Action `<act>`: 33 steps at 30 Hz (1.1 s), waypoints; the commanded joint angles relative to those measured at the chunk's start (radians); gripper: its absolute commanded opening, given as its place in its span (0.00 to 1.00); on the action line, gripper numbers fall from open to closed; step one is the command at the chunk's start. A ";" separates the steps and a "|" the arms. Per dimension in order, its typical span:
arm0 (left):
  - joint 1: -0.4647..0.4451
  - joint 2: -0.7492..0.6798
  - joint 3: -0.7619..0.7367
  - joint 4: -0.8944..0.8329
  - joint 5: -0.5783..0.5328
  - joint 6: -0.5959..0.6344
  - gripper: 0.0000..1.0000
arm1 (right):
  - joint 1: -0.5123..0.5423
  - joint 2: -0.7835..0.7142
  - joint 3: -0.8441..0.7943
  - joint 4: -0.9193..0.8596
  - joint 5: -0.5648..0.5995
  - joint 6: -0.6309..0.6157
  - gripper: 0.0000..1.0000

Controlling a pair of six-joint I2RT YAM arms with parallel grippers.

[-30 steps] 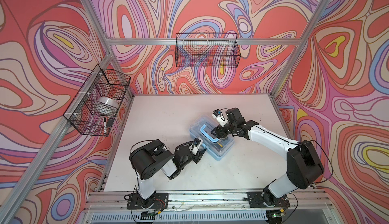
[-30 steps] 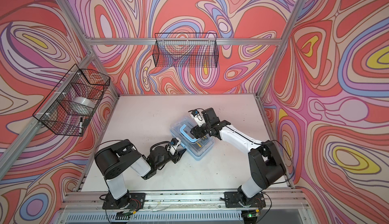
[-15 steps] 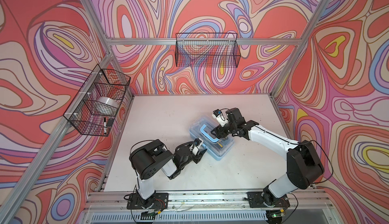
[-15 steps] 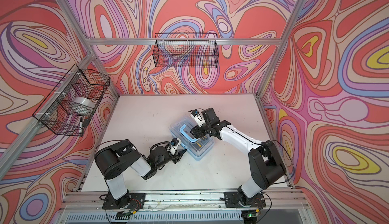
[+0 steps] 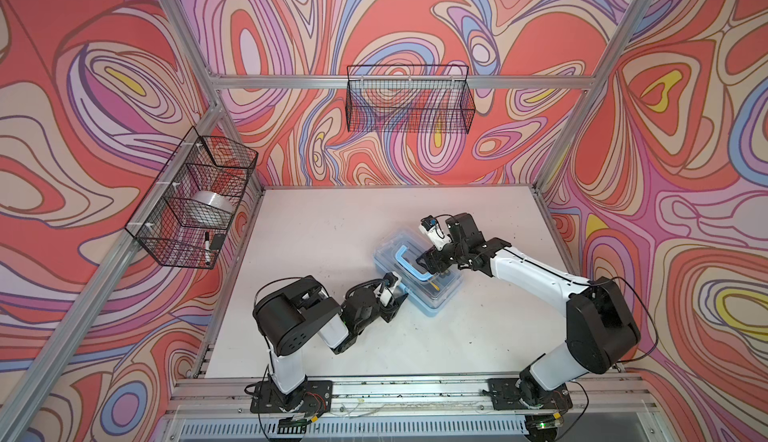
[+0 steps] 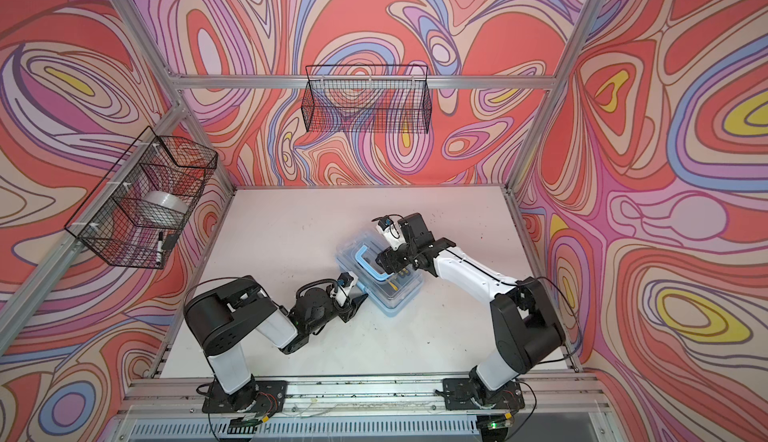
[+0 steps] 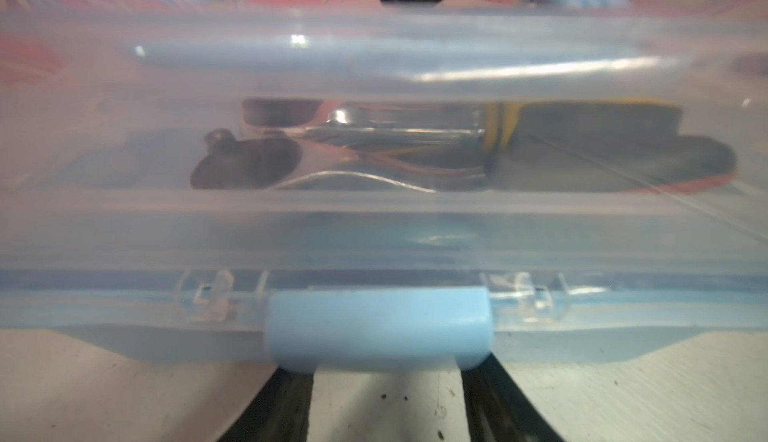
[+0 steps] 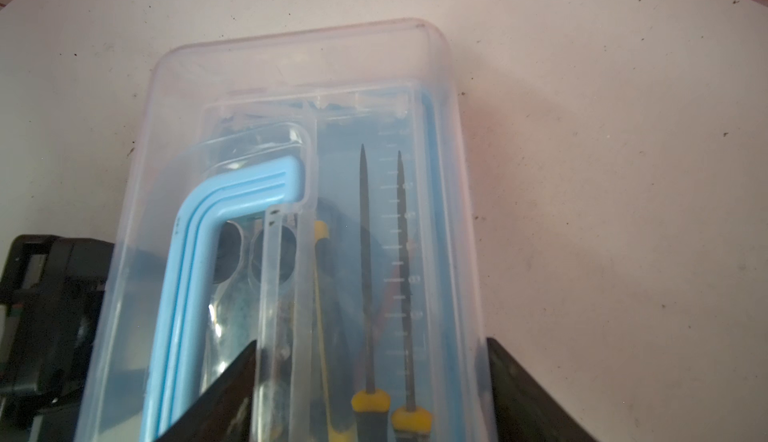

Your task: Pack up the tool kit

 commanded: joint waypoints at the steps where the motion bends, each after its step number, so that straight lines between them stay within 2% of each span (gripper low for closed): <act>1: -0.003 -0.030 0.046 0.096 -0.005 0.017 0.56 | 0.014 0.071 -0.065 -0.159 0.013 0.029 0.67; 33: -0.001 -0.068 0.037 0.094 -0.008 0.019 0.42 | 0.014 0.074 -0.081 -0.147 0.029 0.040 0.65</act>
